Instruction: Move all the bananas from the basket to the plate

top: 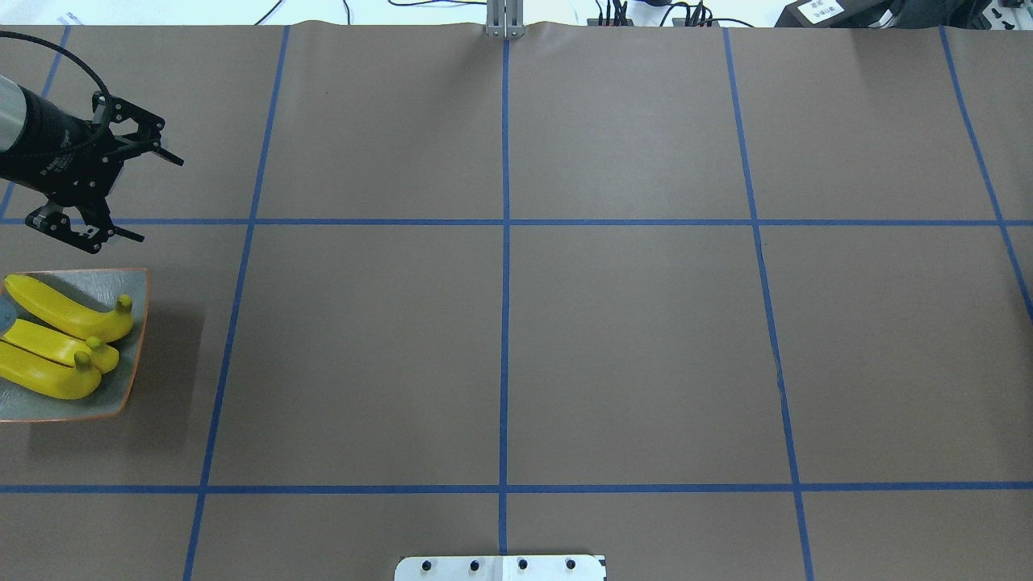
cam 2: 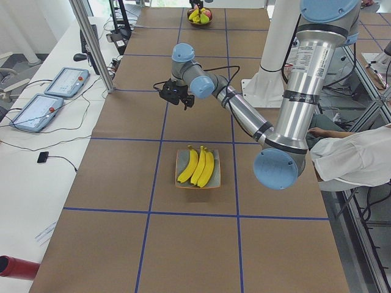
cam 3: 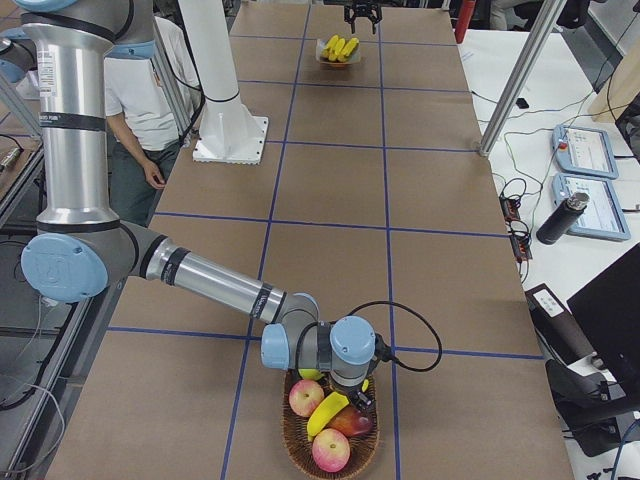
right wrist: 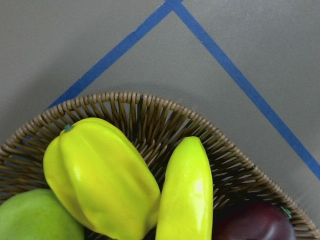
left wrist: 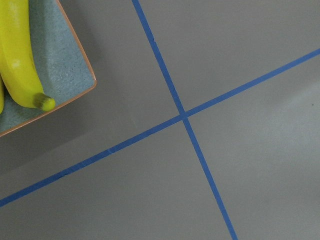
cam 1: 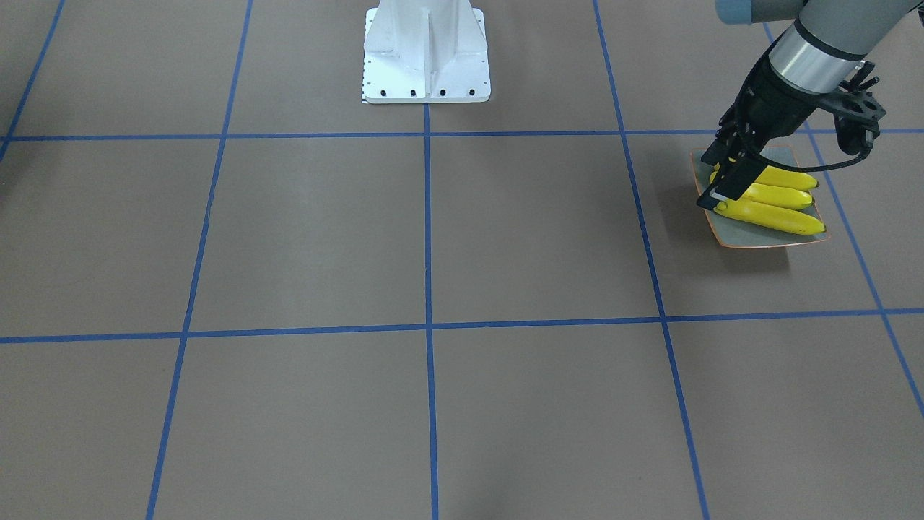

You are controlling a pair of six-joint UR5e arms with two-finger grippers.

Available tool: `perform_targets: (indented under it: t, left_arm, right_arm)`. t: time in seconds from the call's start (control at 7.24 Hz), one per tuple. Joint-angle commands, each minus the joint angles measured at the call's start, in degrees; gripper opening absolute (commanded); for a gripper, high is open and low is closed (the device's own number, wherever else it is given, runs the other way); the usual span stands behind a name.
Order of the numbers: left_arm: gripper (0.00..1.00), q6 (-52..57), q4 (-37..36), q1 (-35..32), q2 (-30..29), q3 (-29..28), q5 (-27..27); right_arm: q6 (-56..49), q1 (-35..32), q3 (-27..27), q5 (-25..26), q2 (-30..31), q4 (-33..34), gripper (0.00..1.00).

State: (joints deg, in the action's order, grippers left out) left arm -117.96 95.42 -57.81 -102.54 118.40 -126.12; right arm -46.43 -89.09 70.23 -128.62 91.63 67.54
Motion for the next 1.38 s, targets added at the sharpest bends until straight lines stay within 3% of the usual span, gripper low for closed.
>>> perform_targets:
  t: [0.0, 0.14, 0.28, 0.41, 0.69, 0.83, 1.24]
  left_arm:
    - [1.0, -0.08, 0.03, -0.02, 0.06, 0.16, 0.0]
    - [1.0, 0.01, 0.03, -0.02, 0.24, 0.16, 0.0]
    - [1.0, -0.08, 0.03, -0.02, 0.24, 0.34, -0.09]
    - [1.0, -0.08, 0.03, -0.02, 0.24, 0.25, 0.0]
    - [1.0, 0.01, 0.03, -0.02, 0.24, 0.16, 0.0]
    - [1.0, -0.08, 0.03, -0.02, 0.24, 0.25, -0.09]
    - [1.0, 0.53, 0.99, 3.99, -2.64, -0.8, 0.34]
  right_arm:
    - [-0.06, -0.03, -0.19, 0.04, 0.91, -0.12, 0.87]
    - [-0.15, -0.03, -0.1, 0.04, 0.92, -0.04, 0.63]
    - [-0.41, -0.03, -0.18, 0.04, 1.35, -0.21, 0.27]
    - [-0.76, -0.03, -0.1, 0.12, 0.92, 0.14, 0.0]
    - [-0.68, -2.03, 0.16, -0.49, -0.39, 0.75, 0.0]
    - [-0.94, -5.18, 1.99, -1.1, -1.45, 4.67, 0.0]
    - [-4.21, -8.91, 17.86, -1.11, -6.64, 30.48, 0.0]
